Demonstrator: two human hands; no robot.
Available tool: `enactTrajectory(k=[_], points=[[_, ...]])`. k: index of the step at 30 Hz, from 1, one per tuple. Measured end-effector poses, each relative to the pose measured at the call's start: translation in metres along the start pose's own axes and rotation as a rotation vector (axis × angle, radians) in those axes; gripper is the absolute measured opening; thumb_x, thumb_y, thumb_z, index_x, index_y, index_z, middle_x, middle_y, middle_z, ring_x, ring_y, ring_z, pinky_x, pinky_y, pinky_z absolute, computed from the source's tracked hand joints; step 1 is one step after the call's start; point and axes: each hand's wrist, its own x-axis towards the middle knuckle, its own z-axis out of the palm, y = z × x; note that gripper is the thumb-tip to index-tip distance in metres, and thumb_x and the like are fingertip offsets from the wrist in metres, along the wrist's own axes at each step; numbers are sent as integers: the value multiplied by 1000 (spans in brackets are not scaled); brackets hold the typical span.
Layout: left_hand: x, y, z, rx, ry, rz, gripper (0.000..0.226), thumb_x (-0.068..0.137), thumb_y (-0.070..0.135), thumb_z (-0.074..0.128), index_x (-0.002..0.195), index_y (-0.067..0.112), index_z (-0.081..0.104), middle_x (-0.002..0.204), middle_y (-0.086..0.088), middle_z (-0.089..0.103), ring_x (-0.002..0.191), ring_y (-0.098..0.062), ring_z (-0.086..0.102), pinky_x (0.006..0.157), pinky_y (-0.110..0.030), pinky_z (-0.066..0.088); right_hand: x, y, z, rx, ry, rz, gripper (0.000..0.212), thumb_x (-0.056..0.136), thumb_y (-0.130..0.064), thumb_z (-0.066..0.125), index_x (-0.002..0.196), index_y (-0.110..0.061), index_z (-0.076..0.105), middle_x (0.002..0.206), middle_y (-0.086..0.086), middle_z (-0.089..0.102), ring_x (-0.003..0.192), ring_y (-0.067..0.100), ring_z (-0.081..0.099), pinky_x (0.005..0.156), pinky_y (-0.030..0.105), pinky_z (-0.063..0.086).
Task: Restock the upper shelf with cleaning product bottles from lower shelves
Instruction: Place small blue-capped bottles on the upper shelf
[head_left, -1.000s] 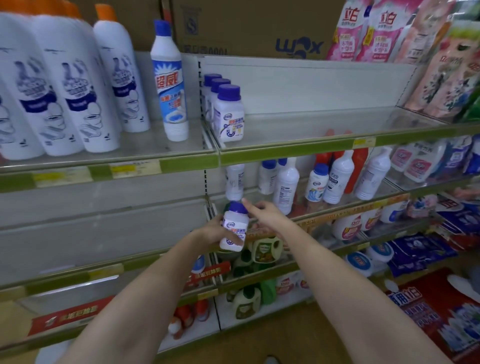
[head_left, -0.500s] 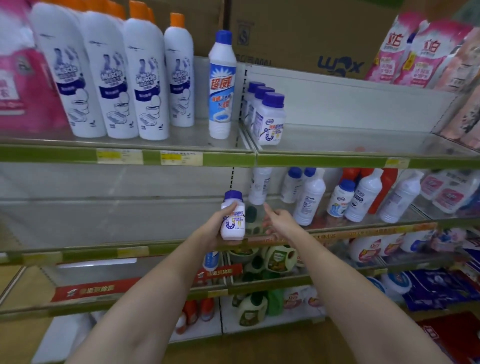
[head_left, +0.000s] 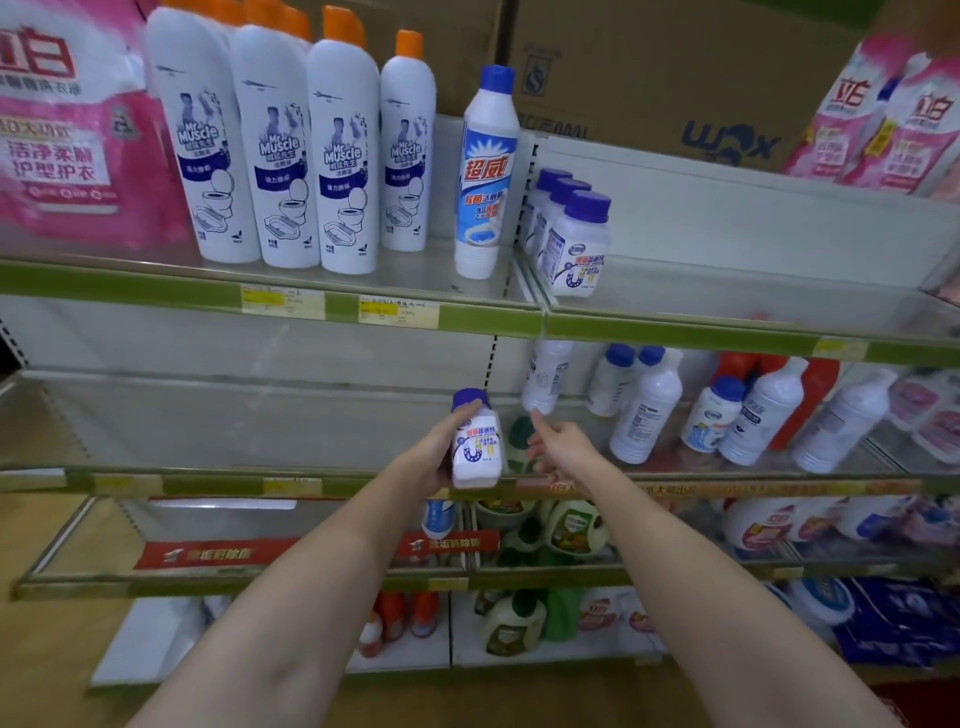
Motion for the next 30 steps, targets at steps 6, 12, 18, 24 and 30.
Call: enactTrajectory(k=[6, 12, 18, 24, 30], points=[[-3, -7, 6, 95, 27, 87, 65, 80, 17, 80, 133, 9, 42, 114, -17, 67, 92, -29, 71, 64, -38, 59, -2, 8, -10, 5, 20, 19, 48, 102, -56, 43, 103, -13, 62, 107, 11, 70, 78, 20, 62, 62, 30, 51], [-1, -12, 20, 9, -92, 92, 82, 67, -5, 77, 137, 12, 40, 125, -22, 63, 109, -41, 66, 88, -55, 56, -12, 21, -25, 45, 23, 7, 41, 104, -51, 42, 94, -15, 59, 107, 14, 71, 76, 21, 60, 59, 28, 48], [-10, -18, 59, 35, -102, 100, 68, 74, -9, 73, 130, 16, 43, 123, -21, 64, 108, -40, 67, 86, -55, 57, -18, 40, -48, 23, 28, -4, 44, 104, -55, 41, 113, -16, 59, 95, 0, 70, 78, 21, 65, 66, 32, 53], [-18, -6, 120, 128, -8, 238, 58, 79, 18, 79, 130, 13, 52, 112, -14, 72, 99, -32, 71, 86, -47, 59, -17, 32, -103, -8, 9, -116, 41, 105, -48, 44, 117, -12, 59, 101, 6, 71, 76, 21, 64, 65, 33, 52], [-35, 28, 191, 162, 25, 456, 55, 77, 27, 82, 121, 7, 57, 94, -13, 73, 77, -26, 71, 66, -36, 59, -14, 1, -173, 46, -32, -335, 28, 106, -32, 48, 101, -9, 63, 87, 8, 70, 67, 17, 61, 57, 28, 46]])
